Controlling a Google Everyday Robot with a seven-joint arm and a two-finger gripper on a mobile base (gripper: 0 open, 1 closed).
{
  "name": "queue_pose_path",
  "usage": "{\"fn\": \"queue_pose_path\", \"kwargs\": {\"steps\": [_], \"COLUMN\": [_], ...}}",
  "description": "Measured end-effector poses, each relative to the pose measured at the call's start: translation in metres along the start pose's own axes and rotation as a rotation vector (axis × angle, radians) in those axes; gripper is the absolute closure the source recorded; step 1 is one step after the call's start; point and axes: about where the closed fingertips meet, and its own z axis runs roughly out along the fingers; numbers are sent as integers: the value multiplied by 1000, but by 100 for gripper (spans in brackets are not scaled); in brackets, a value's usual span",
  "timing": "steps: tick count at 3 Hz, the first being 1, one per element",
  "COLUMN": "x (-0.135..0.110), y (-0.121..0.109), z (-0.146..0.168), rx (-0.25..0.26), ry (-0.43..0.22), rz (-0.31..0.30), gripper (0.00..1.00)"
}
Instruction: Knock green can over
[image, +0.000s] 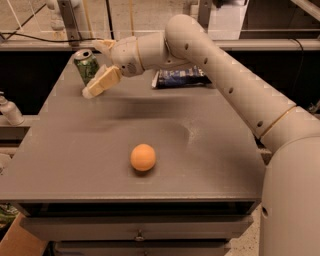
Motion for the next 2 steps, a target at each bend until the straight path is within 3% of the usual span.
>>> {"fn": "queue_pose_path", "kwargs": {"steps": [1,2], "x": [-29,-42], "y": [16,23], "z": [-15,-22], "rx": [-12,-6], "ry": [-22,-19], "rz": [-54,-74], "gripper": [0,0]}}
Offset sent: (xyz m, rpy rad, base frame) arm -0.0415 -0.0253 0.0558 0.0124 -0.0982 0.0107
